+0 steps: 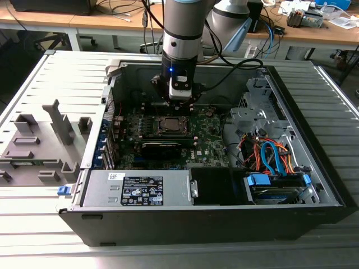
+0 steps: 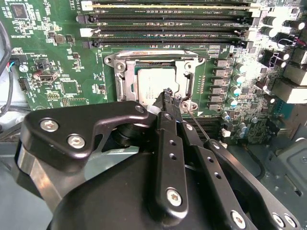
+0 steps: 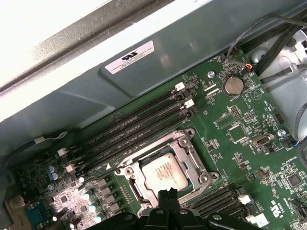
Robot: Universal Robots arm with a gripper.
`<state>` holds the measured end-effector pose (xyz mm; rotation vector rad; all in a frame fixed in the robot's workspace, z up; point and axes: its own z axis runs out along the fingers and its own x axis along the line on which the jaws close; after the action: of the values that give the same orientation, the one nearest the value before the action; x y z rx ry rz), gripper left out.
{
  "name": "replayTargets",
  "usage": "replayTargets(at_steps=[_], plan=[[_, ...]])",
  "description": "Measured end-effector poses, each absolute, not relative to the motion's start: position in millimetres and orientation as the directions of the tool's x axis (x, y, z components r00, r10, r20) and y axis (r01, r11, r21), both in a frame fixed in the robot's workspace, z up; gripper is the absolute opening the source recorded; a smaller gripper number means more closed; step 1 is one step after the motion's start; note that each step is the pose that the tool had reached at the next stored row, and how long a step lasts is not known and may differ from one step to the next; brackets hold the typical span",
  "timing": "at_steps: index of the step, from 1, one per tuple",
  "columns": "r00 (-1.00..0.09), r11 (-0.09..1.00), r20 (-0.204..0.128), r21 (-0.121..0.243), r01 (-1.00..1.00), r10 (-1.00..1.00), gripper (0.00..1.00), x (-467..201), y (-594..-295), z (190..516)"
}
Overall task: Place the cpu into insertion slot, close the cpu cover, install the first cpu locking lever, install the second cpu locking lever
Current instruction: 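Install the first cpu locking lever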
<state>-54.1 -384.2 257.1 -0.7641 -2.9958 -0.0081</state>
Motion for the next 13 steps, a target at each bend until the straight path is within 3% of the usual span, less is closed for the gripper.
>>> replayTargets(at_steps=[13], plan=[[-0.883,0.884,0.050,-0.007,0.467,0.466,0.11,-54.1,-384.2,257.1]])
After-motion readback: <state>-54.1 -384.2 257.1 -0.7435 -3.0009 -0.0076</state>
